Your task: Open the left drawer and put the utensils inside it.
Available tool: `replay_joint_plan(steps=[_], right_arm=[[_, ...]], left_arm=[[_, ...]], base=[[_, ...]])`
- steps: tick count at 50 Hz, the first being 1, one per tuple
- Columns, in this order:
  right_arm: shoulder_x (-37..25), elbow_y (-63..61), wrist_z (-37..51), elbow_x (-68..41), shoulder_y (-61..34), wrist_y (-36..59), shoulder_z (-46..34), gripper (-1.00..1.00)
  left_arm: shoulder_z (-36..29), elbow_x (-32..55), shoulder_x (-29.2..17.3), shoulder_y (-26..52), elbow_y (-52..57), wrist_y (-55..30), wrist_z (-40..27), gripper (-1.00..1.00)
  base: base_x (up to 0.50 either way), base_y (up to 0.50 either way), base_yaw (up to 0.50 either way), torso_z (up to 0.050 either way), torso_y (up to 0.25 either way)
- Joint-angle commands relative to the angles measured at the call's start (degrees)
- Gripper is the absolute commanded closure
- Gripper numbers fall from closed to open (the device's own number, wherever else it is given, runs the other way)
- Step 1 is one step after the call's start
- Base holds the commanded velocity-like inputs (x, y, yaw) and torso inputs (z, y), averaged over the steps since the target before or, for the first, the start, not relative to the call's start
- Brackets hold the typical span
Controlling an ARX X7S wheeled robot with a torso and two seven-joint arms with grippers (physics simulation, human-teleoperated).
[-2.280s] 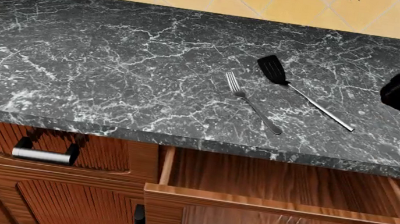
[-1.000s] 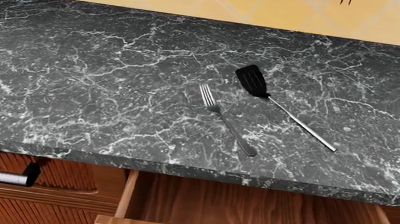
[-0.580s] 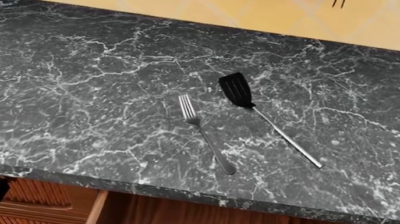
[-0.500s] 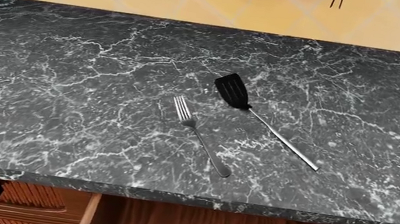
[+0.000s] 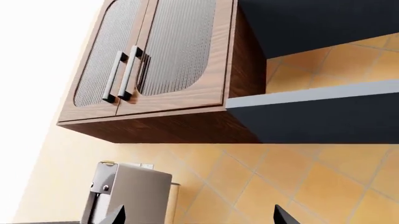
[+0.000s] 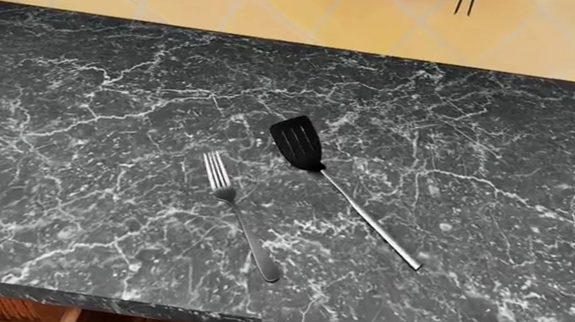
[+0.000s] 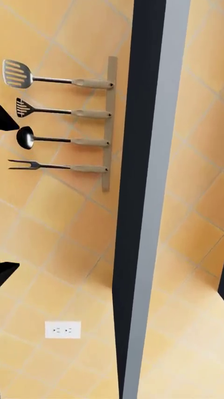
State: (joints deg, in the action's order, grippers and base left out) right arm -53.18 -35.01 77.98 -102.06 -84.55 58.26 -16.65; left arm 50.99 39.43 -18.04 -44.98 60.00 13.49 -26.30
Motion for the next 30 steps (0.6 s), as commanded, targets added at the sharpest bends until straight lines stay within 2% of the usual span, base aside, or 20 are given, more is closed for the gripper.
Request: replay_joint_plan(steps=[1, 13, 22, 30], right_arm=[[-0.1, -0.2, -0.1, 0.1, 0.1, -0.2, -0.2, -1.00], [-0.5, -0.5, -0.6, 0.7, 0.9, -0.6, 0.0, -1.00], [-0.7, -0.3, -0.8, 0.3, 0.9, -1.2, 0.3, -1.00], [0.4, 3.1, -2.8, -5.5, 3.6, -2.7, -0.6, -1.00]], left_arm=[[-0.2, -0.1, -0.4, 0.0, 0.0, 0.0, -0.3, -1.00], [-0.4, -0.4, -0.5, 0.0, 0.0, 0.0, -0.5, -1.00], [-0.7, -0.5, -0.7, 0.0, 0.0, 0.0, -0.8, -1.00], [0.2, 0.1, 0.1, 0.0, 0.0, 0.1, 0.1, -1.00]], base=[[0.13, -0.16, 0.00, 0.000, 0.000], [0.14, -0.15, 0.00, 0.000, 0.000], [0.00, 0.00, 0.00, 0.000, 0.000], [0.00, 0.00, 0.00, 0.000, 0.000]])
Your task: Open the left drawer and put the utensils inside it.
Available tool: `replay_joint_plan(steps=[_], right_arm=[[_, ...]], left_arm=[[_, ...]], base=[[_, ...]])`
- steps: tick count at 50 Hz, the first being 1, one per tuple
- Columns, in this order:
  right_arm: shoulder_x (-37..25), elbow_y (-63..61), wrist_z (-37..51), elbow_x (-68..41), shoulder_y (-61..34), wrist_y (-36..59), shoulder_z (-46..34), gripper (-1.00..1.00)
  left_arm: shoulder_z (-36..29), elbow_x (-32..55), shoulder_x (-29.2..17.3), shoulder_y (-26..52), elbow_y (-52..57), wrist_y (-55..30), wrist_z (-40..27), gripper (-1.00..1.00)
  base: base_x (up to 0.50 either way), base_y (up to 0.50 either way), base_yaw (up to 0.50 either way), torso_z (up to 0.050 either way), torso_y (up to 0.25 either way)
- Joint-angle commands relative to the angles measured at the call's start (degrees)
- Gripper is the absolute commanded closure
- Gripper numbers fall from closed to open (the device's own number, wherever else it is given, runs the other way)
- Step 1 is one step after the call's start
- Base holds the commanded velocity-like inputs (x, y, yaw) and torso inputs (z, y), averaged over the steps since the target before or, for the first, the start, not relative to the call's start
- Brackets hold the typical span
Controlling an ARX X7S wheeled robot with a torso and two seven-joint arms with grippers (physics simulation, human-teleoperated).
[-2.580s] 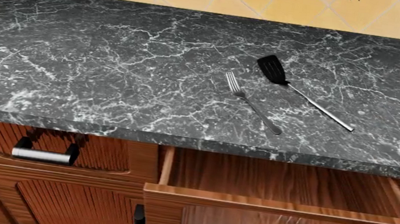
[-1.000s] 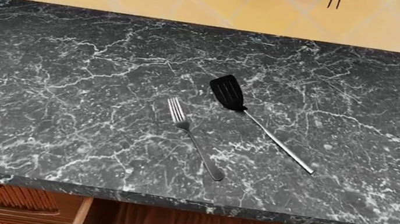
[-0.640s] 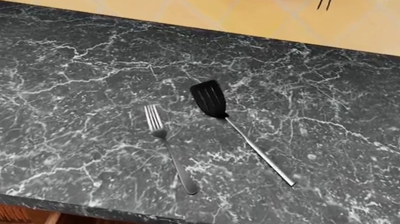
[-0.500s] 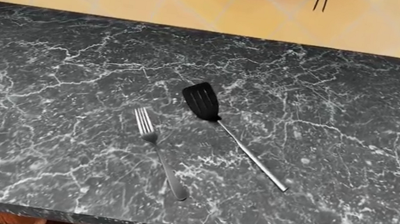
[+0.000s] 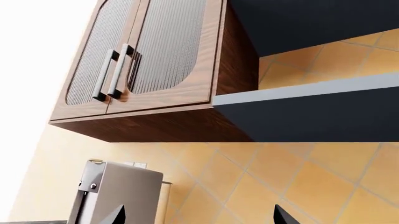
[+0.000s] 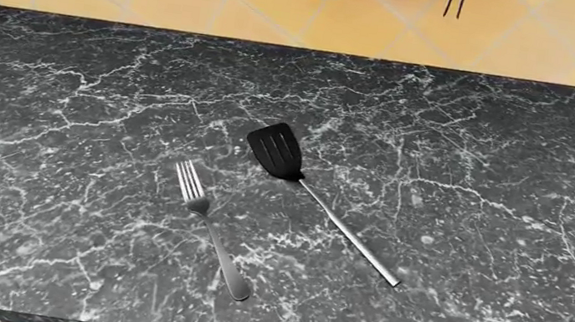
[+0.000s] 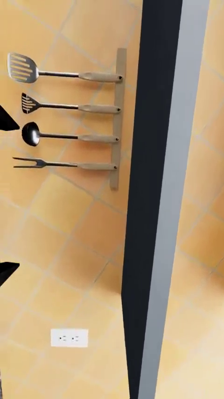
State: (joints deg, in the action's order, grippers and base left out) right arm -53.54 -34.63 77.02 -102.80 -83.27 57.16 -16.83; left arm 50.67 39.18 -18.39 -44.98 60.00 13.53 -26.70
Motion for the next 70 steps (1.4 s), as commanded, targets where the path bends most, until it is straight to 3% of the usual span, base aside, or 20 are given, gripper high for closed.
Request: replay_joint_plan(steps=[1, 19, 39, 70], right_arm=[[0.9, 3.6, -2.2, -6.3, 2.9, -2.0, -0.5, -1.00], [5.6, 13.6, -4.0, -12.7, 1.5, 5.2, -11.8, -1.00], [15.5, 31.2, -21.9, -3.7, -3.8, 11.9, -17.5, -1.00], [22.3, 45.1, -42.9, 11.7, -3.5, 11.2, -25.0, -1.00]], left_arm=[[0.6, 0.4, 0.5, 0.0, 0.0, 0.1, 0.6, -1.00], [0.5, 0.3, 0.4, 0.0, 0.0, 0.0, 0.4, -1.00], [0.3, 0.2, 0.2, 0.0, 0.0, -0.2, 0.1, -1.00], [-0.5, -0.3, -0.7, 0.0, 0.0, -0.4, -0.7, -1.00]], base=[[0.00, 0.00, 0.00, 0.000, 0.000], [0.00, 0.00, 0.00, 0.000, 0.000], [0.00, 0.00, 0.00, 0.000, 0.000], [0.00, 0.00, 0.00, 0.000, 0.000]])
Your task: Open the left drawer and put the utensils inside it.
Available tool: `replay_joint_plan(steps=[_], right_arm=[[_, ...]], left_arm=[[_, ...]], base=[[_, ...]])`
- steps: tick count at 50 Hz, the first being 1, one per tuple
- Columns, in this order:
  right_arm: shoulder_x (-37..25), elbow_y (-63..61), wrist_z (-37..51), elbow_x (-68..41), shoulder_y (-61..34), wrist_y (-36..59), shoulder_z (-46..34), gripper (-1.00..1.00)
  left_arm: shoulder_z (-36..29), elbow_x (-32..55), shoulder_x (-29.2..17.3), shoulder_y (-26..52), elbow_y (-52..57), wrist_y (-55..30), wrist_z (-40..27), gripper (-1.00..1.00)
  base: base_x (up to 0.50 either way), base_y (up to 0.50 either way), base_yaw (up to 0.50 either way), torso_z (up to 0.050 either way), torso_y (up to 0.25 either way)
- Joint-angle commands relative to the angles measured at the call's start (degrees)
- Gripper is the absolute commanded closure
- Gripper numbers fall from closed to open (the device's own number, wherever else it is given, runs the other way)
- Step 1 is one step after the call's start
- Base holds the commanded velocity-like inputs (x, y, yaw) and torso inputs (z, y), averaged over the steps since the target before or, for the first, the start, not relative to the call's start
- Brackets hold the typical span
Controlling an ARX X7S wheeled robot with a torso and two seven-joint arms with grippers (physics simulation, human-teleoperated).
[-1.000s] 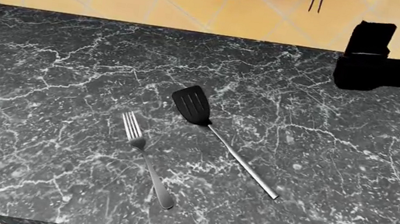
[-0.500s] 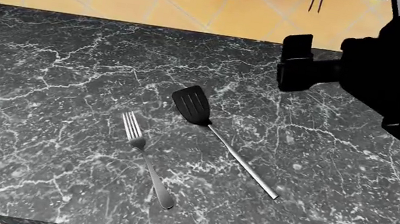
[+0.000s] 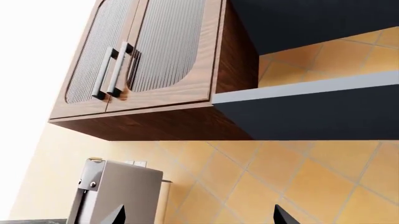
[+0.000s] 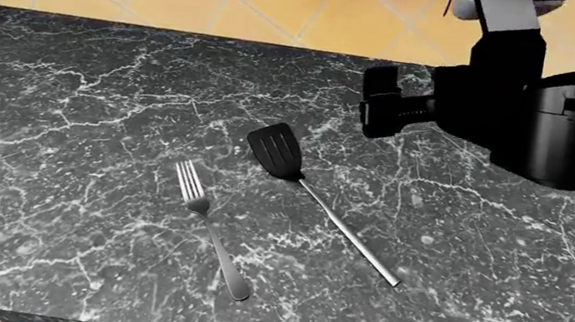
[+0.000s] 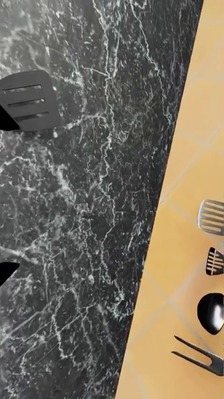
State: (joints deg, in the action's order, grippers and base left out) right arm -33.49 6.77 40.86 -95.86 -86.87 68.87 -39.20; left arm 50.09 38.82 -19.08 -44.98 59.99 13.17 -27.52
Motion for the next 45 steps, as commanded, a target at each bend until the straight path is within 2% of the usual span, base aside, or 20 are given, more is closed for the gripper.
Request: replay_joint_plan(steps=[1, 16, 25, 45], right_arm=[[2.5, 4.1, -7.3, 5.1, 0.0, -0.5, -2.8, -1.00], [4.5, 5.1, -15.5, 8.7, -1.2, 0.5, -6.7, -1.00], [3.9, -2.3, -13.3, 3.8, -1.6, 4.5, -7.1, -1.00], [6.5, -0.3, -16.0, 9.7, -0.3, 2.2, -10.6, -1.00]], left_arm=[[0.2, 0.2, 0.1, 0.0, 0.0, 0.0, 0.2, -1.00], [0.3, 0.4, 0.0, 0.0, 0.0, -0.1, 0.0, -1.00], [0.4, 0.5, 0.1, 0.0, 0.0, 0.0, 0.1, -1.00], [0.2, 0.5, -0.2, 0.0, 0.0, 0.0, 0.0, -1.00]], base=[[0.00, 0.00, 0.00, 0.000, 0.000], [0.00, 0.00, 0.00, 0.000, 0.001], [0.00, 0.00, 0.00, 0.000, 0.000], [0.00, 0.00, 0.00, 0.000, 0.000]])
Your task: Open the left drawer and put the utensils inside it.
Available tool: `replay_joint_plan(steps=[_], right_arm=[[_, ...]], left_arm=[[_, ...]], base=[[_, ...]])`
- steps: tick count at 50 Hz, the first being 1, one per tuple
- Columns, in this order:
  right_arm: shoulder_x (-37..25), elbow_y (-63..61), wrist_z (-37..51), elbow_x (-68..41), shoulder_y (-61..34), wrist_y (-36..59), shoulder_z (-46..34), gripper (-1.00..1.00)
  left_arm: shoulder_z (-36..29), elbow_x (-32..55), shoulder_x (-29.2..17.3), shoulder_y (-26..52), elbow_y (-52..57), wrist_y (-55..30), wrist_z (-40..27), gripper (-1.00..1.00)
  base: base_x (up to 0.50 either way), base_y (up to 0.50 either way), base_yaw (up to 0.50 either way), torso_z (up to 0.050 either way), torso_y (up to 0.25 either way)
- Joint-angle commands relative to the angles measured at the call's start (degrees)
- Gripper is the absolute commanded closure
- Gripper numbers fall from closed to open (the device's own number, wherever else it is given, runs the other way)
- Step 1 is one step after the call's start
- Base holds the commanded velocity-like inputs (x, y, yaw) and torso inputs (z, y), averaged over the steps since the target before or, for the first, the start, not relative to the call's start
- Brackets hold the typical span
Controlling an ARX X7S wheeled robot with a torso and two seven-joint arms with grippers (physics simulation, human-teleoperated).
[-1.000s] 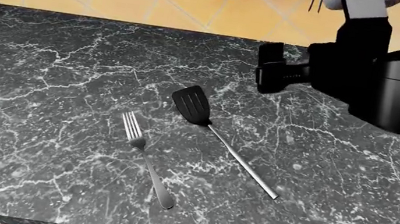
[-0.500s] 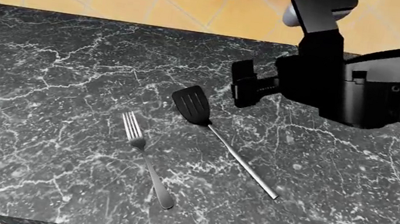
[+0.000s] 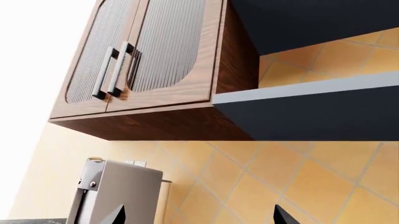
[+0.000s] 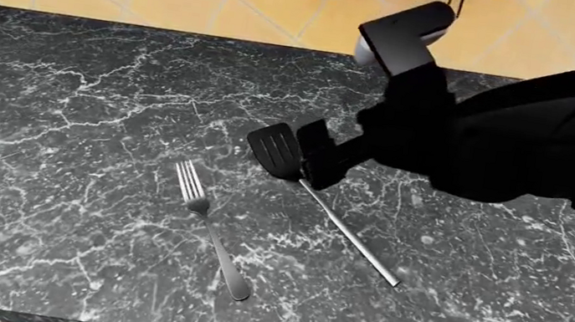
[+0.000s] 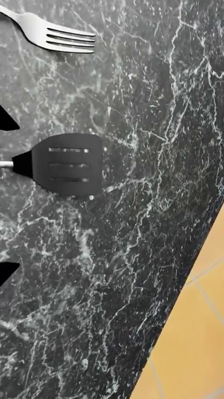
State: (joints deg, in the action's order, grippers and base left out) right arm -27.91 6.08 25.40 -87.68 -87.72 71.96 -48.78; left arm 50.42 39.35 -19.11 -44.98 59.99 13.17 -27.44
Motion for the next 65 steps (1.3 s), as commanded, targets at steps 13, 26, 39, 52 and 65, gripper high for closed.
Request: replay_joint_plan(steps=[13, 26, 39, 52, 65], right_arm=[[2.2, 3.8, 1.6, 0.6, 2.8, -3.7, 0.2, -1.00], [3.1, 4.2, 3.3, -2.2, 4.1, -2.9, 0.1, -1.00], [4.6, 5.0, 1.3, 0.8, 3.5, -2.8, -2.6, -1.00], [5.6, 6.3, -0.8, 2.9, 3.9, -4.7, -3.5, -1.00], [6.3, 6.4, -2.9, 4.2, 4.6, -5.8, -4.6, -1.00]], left_arm=[[-0.5, -0.3, -0.2, 0.0, 0.0, 0.1, -0.3, -1.00], [-1.1, -0.7, -0.6, 0.0, 0.0, 0.0, -0.7, -1.00], [-0.2, -0.1, 0.1, 0.0, 0.0, 0.1, 0.1, -1.00], [-0.4, -0.2, -0.1, 0.0, 0.0, 0.0, 0.0, -1.00], [0.0, 0.0, 0.3, 0.0, 0.0, 0.1, 0.4, -1.00]], base=[[0.00, 0.00, 0.00, 0.000, 0.000], [0.00, 0.00, 0.00, 0.000, 0.000], [0.00, 0.00, 0.00, 0.000, 0.000], [0.00, 0.00, 0.00, 0.000, 0.000], [0.00, 0.00, 0.00, 0.000, 0.000]])
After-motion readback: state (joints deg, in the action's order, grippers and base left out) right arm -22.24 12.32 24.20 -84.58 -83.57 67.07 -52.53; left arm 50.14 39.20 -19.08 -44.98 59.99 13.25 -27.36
